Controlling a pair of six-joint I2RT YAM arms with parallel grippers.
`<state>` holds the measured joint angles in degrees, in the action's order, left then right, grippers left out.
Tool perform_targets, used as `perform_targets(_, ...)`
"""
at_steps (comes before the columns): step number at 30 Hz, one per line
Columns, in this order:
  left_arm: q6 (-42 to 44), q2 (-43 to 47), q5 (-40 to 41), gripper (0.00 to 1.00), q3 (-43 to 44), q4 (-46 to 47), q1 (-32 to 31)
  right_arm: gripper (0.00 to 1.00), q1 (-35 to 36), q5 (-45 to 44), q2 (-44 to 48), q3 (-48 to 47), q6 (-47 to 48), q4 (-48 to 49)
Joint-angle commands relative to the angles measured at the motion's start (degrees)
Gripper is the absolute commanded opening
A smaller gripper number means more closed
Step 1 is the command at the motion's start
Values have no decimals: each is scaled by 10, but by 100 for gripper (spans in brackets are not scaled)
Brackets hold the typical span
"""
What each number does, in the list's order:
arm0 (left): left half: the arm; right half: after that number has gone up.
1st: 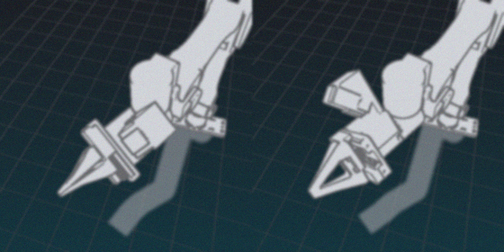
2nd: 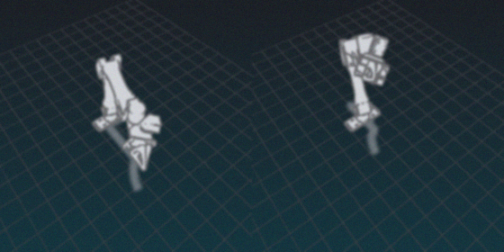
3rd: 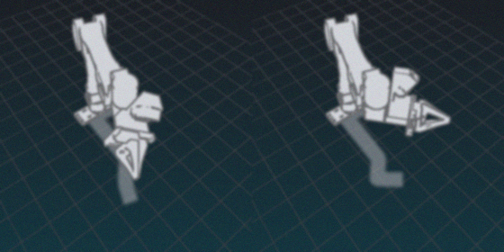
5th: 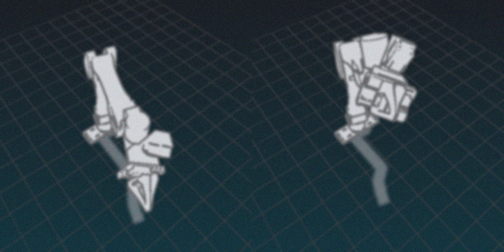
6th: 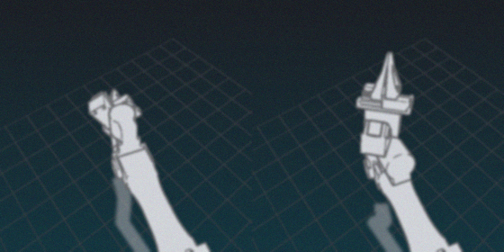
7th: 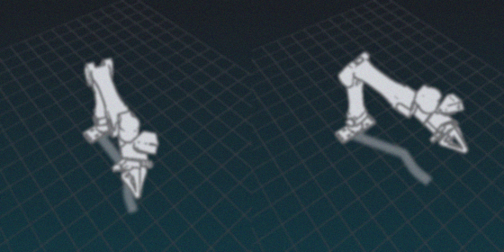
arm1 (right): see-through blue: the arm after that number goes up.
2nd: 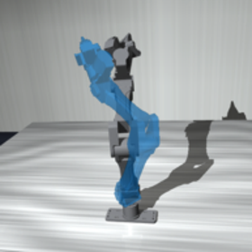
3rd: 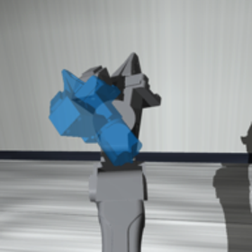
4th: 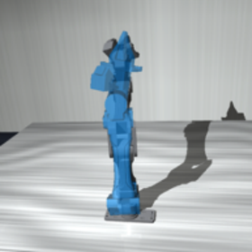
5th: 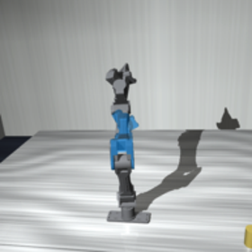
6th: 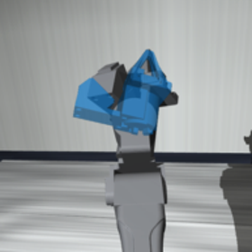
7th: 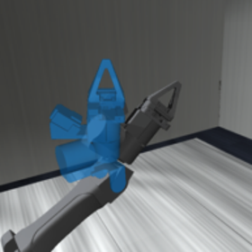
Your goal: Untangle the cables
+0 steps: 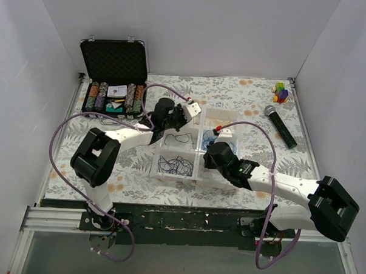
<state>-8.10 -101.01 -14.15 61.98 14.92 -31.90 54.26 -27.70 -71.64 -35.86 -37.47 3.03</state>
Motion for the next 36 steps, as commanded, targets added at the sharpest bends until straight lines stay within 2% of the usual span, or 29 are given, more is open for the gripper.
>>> perform_targets(1, 31, -37, 9, 0, 47, -30, -9, 6, -11, 9, 29, 10, 4, -21)
perform_targets(4, 29, -63, 6, 0, 79, -45, -9, 7, -13, 13, 40, 16, 4, -21)
perform_targets(6, 27, -72, -8, 6, 95, -55, -8, 7, -14, 13, 46, 18, 1, -21)
perform_targets(7, 25, -76, -14, 12, 104, -66, -8, 7, -14, 13, 48, 18, 1, -22)
perform_targets(10, 9, -87, -30, 47, 135, -98, -6, 8, -15, 14, 56, 21, 1, -21)
perform_targets(13, -13, -76, -58, 60, 143, -110, -2, 8, -15, 14, 61, 25, 1, -23)
perform_targets(16, -33, -53, -90, 65, 146, -118, 1, 9, -15, 13, 64, 26, 1, -23)
perform_targets(20, -74, -21, -126, 65, 159, -143, 9, 10, -15, 16, 64, 26, 6, -15)
perform_targets(21, -87, -14, -129, 65, 167, -147, 11, 12, -15, 18, 63, 25, 12, -13)
perform_targets(23, -108, -3, -132, 68, 185, -174, 21, 22, -16, 28, 66, 21, 30, 4)
perform_targets(24, -124, 4, -131, 75, 198, -181, 29, 27, -15, 36, 69, 18, 42, 14)
perform_targets(25, -138, 8, -129, 91, 210, -190, 37, 32, -15, 42, 71, 12, 54, 21)
perform_targets(26, -154, 14, -127, 98, 230, -199, 51, 36, -15, 51, 73, 4, 67, 27)
perform_targets(29, -172, 36, -132, 98, 262, -239, 84, 44, -15, 84, 80, -25, 100, 23)
perform_targets(33, -176, 85, -132, 98, 254, -272, 122, 55, -15, 172, 96, -32, 134, 20)
perform_targets(36, -174, 123, -125, 98, 233, -319, 141, 70, -14, 219, 95, -28, 131, -17)
